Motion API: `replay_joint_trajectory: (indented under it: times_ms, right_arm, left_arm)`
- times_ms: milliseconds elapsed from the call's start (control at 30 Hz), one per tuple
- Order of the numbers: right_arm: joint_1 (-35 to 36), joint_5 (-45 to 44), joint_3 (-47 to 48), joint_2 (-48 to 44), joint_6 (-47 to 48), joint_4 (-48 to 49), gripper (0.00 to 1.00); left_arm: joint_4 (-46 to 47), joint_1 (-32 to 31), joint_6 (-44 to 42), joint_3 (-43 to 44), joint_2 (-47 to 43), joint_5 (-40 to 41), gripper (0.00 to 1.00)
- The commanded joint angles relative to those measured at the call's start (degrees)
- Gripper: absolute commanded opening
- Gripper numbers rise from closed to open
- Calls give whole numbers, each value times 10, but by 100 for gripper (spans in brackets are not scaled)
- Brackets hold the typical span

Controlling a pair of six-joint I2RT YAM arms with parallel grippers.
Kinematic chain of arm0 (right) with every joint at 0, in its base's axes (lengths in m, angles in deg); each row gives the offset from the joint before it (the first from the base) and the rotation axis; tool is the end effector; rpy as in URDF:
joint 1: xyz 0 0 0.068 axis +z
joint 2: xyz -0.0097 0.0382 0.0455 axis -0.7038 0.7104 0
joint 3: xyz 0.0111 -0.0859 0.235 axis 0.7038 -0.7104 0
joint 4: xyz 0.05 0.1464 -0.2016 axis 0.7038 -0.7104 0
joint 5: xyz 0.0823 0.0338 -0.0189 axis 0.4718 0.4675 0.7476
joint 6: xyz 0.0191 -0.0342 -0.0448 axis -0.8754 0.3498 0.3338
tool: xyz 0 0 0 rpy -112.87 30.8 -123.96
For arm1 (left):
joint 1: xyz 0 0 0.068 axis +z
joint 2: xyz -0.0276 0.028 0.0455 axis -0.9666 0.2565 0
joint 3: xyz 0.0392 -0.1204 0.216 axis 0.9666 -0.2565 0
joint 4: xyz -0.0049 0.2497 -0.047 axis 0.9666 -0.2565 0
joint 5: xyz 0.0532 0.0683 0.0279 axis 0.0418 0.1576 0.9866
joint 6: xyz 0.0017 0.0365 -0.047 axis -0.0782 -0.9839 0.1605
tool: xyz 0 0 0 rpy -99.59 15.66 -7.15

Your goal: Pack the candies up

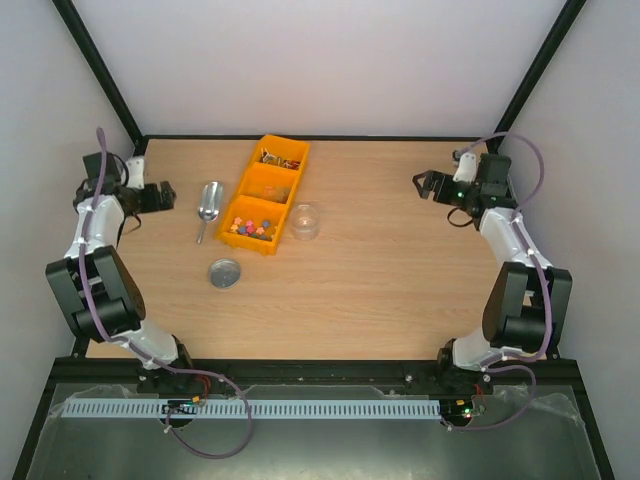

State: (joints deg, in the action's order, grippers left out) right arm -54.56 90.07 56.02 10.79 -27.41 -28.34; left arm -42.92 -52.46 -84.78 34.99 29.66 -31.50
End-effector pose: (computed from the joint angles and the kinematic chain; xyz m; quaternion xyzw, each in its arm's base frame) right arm 0.3531 -0.0389 0.2639 -0.0142 0.8249 0.2106 0.5244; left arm 0.3347 0.1227 0.2455 -0.0417 0.9158 -0.0673 0.3937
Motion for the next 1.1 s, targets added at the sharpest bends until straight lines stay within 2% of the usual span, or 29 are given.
replay_joint_trajectory:
  times_ms: [0, 233, 500, 700, 1067]
  right_arm:
    - [28, -46, -55, -49, -26, 5, 99]
    - [55, -55, -114, -89, -32, 14, 99]
    - [66, -54, -147, -113, -33, 26, 99]
    - [67, -49, -159, -122, -32, 35, 99]
    - [69, -40, -197, -144, -43, 85, 99]
  left_arm:
    - [26, -9, -28, -86, -57, 7, 100]
    - [42, -21, -101, -211, -117, 15, 99]
    - [59, -56, -165, -279, -133, 28, 100]
    - [86, -75, -169, -285, -105, 41, 99]
    - [148, -89, -161, -254, 5, 62, 84]
